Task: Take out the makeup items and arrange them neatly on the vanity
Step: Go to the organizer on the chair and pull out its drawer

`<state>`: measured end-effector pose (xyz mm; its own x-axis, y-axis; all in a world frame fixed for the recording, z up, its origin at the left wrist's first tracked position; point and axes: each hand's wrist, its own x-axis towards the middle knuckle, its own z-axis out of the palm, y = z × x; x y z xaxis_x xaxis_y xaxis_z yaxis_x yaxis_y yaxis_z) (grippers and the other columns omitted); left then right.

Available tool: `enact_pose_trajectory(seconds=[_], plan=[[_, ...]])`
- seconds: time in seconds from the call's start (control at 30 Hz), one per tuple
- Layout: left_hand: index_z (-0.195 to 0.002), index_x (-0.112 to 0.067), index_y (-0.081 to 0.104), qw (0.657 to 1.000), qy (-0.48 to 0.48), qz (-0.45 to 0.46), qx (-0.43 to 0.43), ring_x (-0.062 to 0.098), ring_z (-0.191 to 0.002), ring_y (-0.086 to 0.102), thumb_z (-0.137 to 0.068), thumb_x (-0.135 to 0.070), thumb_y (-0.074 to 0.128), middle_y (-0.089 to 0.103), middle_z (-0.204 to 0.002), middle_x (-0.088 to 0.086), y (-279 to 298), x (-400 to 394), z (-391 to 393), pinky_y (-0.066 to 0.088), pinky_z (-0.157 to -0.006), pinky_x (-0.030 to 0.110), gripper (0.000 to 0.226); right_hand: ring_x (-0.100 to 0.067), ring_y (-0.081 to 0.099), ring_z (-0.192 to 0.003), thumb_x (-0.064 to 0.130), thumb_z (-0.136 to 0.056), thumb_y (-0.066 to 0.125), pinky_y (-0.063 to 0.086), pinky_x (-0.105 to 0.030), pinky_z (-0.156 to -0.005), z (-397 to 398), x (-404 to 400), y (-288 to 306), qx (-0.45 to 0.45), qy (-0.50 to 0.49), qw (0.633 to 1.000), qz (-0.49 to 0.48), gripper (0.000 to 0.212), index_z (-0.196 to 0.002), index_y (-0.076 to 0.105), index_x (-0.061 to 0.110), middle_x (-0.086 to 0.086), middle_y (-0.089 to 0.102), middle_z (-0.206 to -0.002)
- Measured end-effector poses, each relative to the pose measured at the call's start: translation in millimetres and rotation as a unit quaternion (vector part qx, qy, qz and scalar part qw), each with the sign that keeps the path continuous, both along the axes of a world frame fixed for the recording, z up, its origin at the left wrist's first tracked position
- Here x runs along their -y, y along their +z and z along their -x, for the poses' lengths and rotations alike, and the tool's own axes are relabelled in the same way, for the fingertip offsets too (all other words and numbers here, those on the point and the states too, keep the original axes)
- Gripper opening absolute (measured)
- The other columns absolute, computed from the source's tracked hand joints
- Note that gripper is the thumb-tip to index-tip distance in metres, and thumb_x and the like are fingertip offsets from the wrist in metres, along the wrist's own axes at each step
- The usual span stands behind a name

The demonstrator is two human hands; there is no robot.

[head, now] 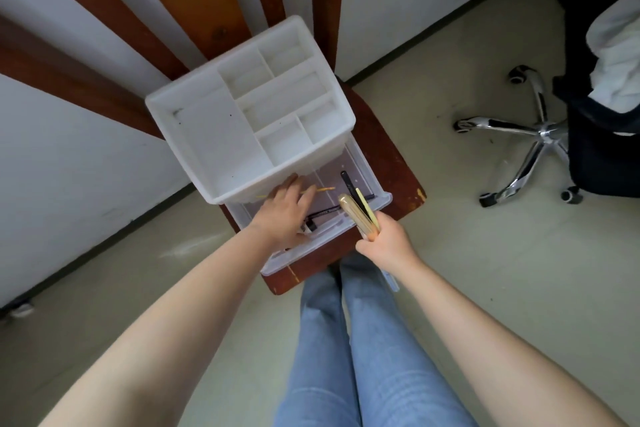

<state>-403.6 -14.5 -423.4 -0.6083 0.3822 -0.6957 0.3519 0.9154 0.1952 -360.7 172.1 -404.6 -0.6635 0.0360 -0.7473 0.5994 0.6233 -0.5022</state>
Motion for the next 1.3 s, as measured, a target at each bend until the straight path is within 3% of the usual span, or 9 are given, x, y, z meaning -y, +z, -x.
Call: enact_pose_trajectory(seconds=[0.13,0.3,0.47,0.6,0.7,0.8,0.97,1.1,1.3], plan=[[-0.148,-0.009,0.003,0.997,-0.064,0.032,-0.042,0.03,-0.137,0.019,-0.091,-0.031,0.05,0.018,-0.15,0.011,-0.7,-1.4,-1.0,0.022,-0.112,0.039,0.077,-0.025,0.056,-0.085,0.004,-0.072,0.058,0.046,-0.031,-0.073,0.5,0.8,-0.9,-0.003,-0.001,1.0,-0.001,0.029,-0.1,0.056,0.008,-0.008,0.057,-0.092],[-0.144,-0.009,0.015,0.996,0.043,0.052,-0.066,0.031,-0.125,0.035,-0.092,-0.02,0.044,0.034,-0.136,0.012,-8.8,-11.4,-17.4,0.036,-0.099,0.042,0.06,-0.02,0.048,-0.073,0.004,-0.072,0.057,0.039,-0.025,-0.061,-0.6,2.1,-2.2,-0.01,0.001,1.0,-0.005,0.017,-0.087,0.052,0.011,-0.004,0.052,-0.082],[-0.109,-0.001,0.054,0.968,0.189,0.089,-0.141,0.038,-0.085,0.059,-0.066,-0.038,0.075,0.057,-0.098,0.02,-6.2,-4.0,-29.4,0.052,-0.063,0.04,0.06,-0.021,0.048,-0.075,0.005,-0.072,0.057,0.04,-0.026,-0.066,-0.5,3.1,-1.4,-0.012,-0.005,1.0,-0.004,0.021,-0.094,0.055,0.006,-0.005,0.052,-0.083],[-0.128,-0.002,0.031,0.964,0.234,0.114,-0.056,0.036,-0.11,0.047,-0.086,-0.034,0.058,0.043,-0.123,0.019,-12.3,-7.1,-35.3,0.045,-0.087,0.04,0.059,-0.02,0.051,-0.079,0.006,-0.074,0.058,0.04,-0.026,-0.068,-1.2,5.6,-0.3,-0.006,-0.014,1.0,-0.001,0.025,-0.099,0.055,0.006,-0.006,0.053,-0.088],[-0.124,0.001,0.032,0.957,0.275,0.088,-0.035,0.038,-0.111,0.048,-0.09,-0.019,0.054,0.042,-0.124,0.021,-16.5,-6.1,-35.4,0.045,-0.088,0.042,0.045,-0.022,0.049,-0.078,0.006,-0.074,0.058,0.038,-0.026,-0.062,-1.0,6.5,1.0,-0.019,0.012,0.999,-0.023,0.02,-0.093,0.052,0.007,-0.006,0.052,-0.088],[-0.12,0.002,0.036,0.944,0.327,0.035,-0.011,0.04,-0.107,0.051,-0.085,-0.018,0.062,0.048,-0.118,0.022,-15.6,-5.7,-35.1,0.045,-0.087,0.043,0.048,-0.023,0.048,-0.082,0.011,-0.078,0.057,0.038,-0.027,-0.067,-3.0,6.5,2.5,-0.041,0.119,0.988,-0.086,0.019,-0.095,0.047,0.007,-0.006,0.051,-0.101],[-0.112,0.001,0.044,0.928,0.37,0.004,-0.033,0.038,-0.104,0.052,-0.084,-0.013,0.062,0.056,-0.113,0.021,-17.9,-10.9,-33.4,0.044,-0.082,0.041,0.036,-0.03,0.055,-0.099,0.015,-0.084,0.054,0.037,-0.032,-0.072,-9.1,4.1,4.8,-0.076,0.33,0.928,-0.159,0.027,-0.11,0.046,0.007,-0.005,0.041,-0.13],[-0.113,0.001,0.046,0.935,0.349,-0.004,-0.068,0.037,-0.109,0.047,-0.091,-0.005,0.046,0.051,-0.119,0.021,-18.7,-12.4,-29.9,0.042,-0.084,0.041,0.023,-0.029,0.055,-0.099,0.009,-0.084,0.053,0.039,-0.034,-0.081,-11.6,1.3,4.8,-0.104,0.405,0.892,-0.173,0.027,-0.111,0.046,0.007,-0.007,0.035,-0.137],[-0.113,-0.003,0.049,0.962,0.255,-0.036,-0.091,0.035,-0.105,0.05,-0.094,-0.013,0.044,0.055,-0.116,0.018,-23.5,-15.3,-13.5,0.043,-0.078,0.04,0.022,-0.032,0.055,-0.097,0.001,-0.081,0.053,0.038,-0.034,-0.08,-10.2,-5.1,1.4,-0.115,0.44,0.875,-0.169,0.027,-0.107,0.049,0.006,-0.01,0.035,-0.138]])
